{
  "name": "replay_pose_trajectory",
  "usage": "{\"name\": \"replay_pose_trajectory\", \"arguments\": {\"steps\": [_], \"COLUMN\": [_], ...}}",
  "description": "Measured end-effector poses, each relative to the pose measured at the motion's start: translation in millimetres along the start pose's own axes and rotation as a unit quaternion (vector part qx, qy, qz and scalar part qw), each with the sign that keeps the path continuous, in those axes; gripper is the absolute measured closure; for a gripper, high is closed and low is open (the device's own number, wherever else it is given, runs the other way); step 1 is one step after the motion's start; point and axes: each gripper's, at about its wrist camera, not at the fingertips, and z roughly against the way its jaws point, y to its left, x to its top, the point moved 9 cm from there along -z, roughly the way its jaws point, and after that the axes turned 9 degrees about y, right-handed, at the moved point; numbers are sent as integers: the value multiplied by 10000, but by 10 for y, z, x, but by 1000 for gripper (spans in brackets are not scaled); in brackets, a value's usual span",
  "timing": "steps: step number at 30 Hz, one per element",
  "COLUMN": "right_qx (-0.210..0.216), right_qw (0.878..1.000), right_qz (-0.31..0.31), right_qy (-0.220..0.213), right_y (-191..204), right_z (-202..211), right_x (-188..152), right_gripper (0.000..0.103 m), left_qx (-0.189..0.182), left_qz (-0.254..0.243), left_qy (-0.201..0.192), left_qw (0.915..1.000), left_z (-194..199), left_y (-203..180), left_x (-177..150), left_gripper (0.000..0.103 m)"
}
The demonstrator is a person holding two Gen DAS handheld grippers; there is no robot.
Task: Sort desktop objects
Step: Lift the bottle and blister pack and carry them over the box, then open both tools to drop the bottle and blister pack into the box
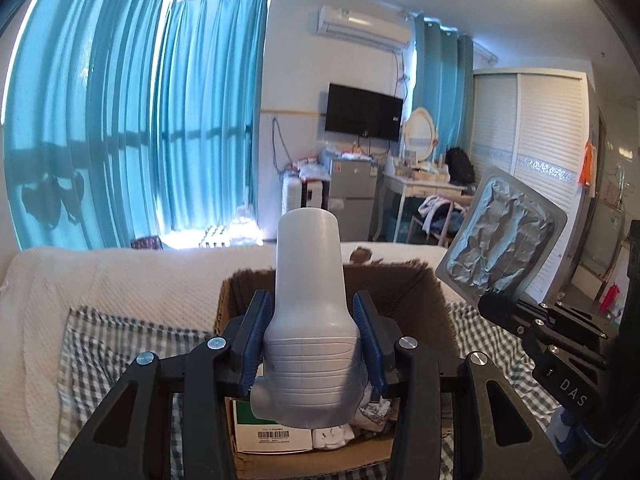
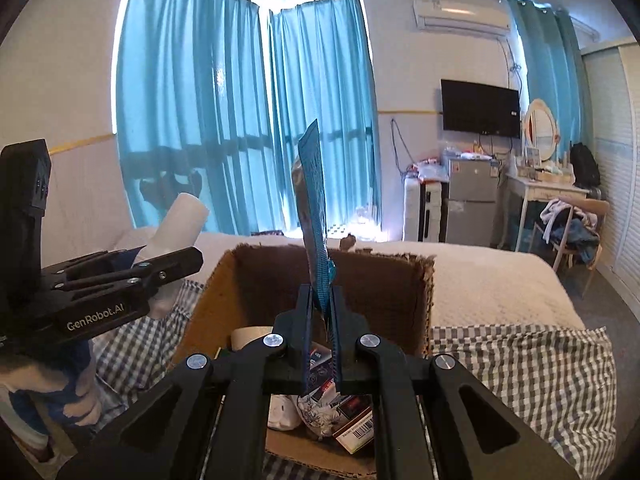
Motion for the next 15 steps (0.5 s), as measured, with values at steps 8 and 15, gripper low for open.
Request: {"name": "replay_pose_trajectory", "arguments": {"steps": [8,15], "right_qx": [70,87], "right_qw": [9991,9961], "right_qz": [-108,-246], "right_qy": [411,843], "right_y": [-100,-213], "right_z": [-423,-817], "right_x": [-221,-422], "right_gripper": [96,96], "left_qx": [38,47], "left_qz": [-29,-80], "left_qy": [389,785], "left_qw": [9992,9969], "left_z": [-428,-831], "left_y": [-26,-58], "left_x": [-236,-481], "left_gripper": [59,59]}}
